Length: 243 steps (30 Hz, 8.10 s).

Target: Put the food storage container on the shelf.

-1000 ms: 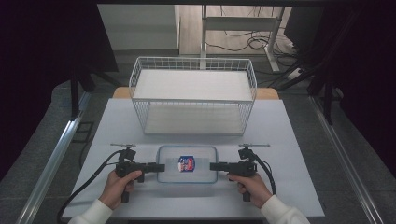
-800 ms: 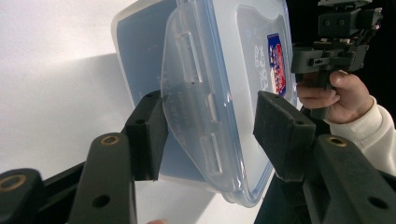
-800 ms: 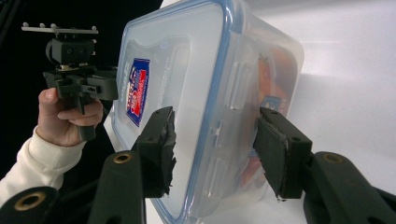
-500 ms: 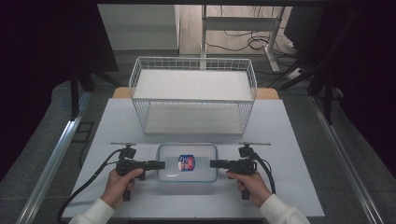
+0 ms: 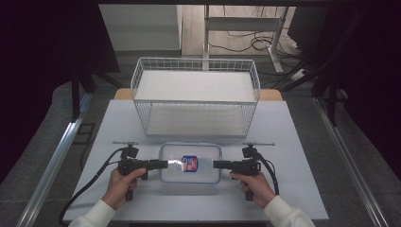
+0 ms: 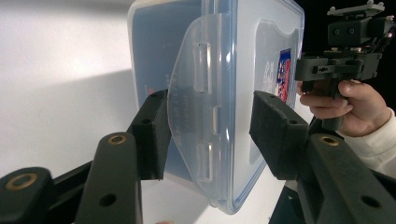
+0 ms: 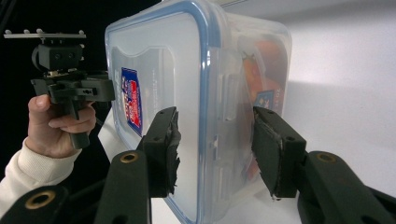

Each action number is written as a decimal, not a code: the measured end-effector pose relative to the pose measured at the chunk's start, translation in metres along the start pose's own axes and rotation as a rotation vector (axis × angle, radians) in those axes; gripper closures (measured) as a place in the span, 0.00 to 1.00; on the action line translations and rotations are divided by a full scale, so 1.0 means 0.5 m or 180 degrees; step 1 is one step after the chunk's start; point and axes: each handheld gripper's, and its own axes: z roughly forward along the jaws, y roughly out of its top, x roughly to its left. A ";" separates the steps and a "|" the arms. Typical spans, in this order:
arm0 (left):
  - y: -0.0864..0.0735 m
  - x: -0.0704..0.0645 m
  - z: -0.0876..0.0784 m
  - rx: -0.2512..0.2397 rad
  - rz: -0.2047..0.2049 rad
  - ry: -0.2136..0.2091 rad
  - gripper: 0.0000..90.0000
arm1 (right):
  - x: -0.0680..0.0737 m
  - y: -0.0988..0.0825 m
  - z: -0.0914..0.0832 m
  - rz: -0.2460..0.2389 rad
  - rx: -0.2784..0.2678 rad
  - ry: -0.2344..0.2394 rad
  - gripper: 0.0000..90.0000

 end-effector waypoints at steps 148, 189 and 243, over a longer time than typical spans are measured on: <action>-0.075 -0.058 -0.063 -0.0007 0.1233 0.0752 0.26 | 0.072 0.053 0.215 -0.2338 0.0307 -0.1349 0.99; -0.074 -0.056 -0.065 -0.0015 0.1249 0.0795 0.26 | 0.039 0.169 0.236 -0.1836 -0.0279 -0.1547 0.99; -0.067 -0.047 -0.065 -0.0051 0.1299 0.1009 0.26 | 0.057 -0.085 -0.143 -0.2027 -0.0336 -0.1274 0.30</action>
